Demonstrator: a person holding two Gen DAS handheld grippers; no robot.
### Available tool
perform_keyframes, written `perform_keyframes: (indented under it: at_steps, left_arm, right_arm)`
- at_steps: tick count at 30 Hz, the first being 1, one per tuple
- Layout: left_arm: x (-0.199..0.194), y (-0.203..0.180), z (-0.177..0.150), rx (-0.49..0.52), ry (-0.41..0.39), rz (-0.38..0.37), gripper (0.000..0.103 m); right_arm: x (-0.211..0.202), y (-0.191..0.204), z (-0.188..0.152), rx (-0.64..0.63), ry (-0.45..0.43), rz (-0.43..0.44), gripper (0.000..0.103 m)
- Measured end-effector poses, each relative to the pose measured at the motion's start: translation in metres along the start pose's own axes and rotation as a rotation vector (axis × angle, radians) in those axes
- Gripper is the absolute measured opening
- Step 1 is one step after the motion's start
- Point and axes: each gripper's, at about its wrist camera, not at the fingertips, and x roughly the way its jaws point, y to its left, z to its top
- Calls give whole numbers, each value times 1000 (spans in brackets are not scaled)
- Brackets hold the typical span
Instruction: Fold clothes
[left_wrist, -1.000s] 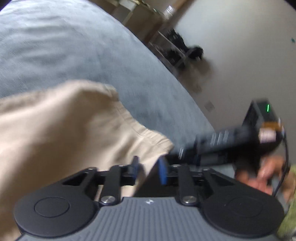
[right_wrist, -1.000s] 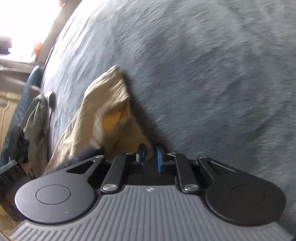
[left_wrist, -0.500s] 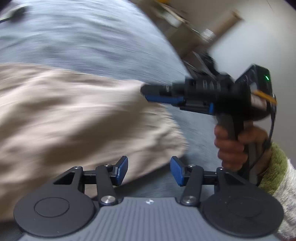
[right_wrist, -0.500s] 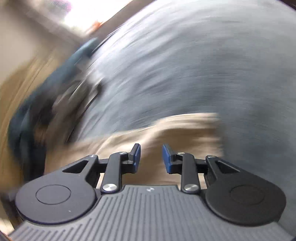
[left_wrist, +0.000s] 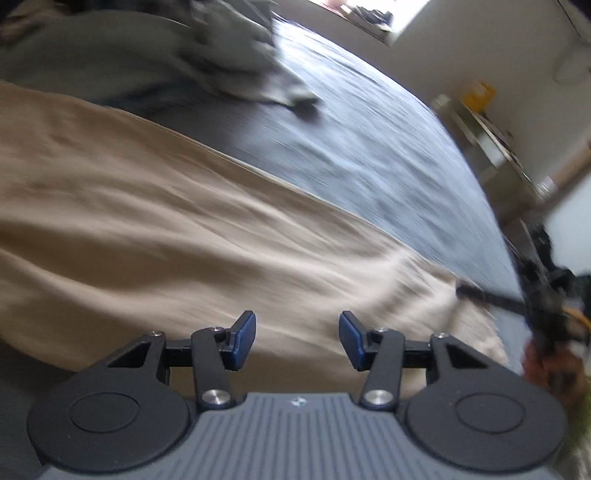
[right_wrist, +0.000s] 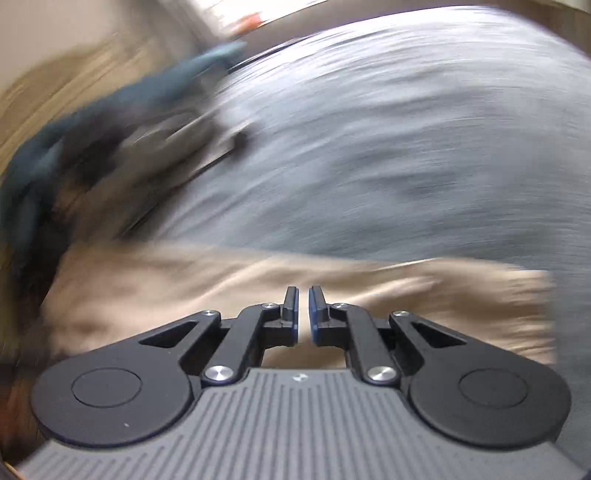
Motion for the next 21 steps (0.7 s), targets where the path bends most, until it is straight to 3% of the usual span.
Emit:
perform_keyframes:
  at_steps: [3, 4, 6, 8, 9, 11, 12, 14, 17, 19, 21]
  left_arm:
    - [-5, 36, 17, -18, -57, 37, 50]
    - [-4, 48, 23, -22, -60, 41, 51]
    - [7, 72, 34, -28, -38, 48, 53]
    - [19, 92, 40, -33, -17, 63, 52]
    - [23, 101, 43, -40, -11, 52, 52]
    - [22, 113, 47, -54, -11, 8, 51]
    - [21, 117, 50, -58, -13, -14, 51]
    - [15, 120, 54, -47, -22, -47, 52]
    - [15, 125, 61, -20, -33, -82, 52]
    - [20, 130, 69, 14, -31, -86, 52]
    - [29, 133, 78, 58, -26, -84, 52]
  right_arm:
    - [47, 63, 4, -244, 63, 42, 6]
    - [67, 76, 10, -274, 78, 62, 6]
    - [113, 91, 23, -272, 123, 71, 6]
    - [144, 99, 27, -306, 147, -35, 0]
    - [152, 100, 30, -309, 120, -103, 0]
    - [152, 100, 46, -195, 62, -186, 1]
    - [147, 103, 53, -140, 35, -217, 7]
    - [136, 125, 56, -174, 24, -179, 7]
    - [150, 170, 46, -274, 128, -95, 6]
    - [175, 188, 38, -308, 198, -108, 5]
    - [209, 184, 40, -260, 209, -193, 0]
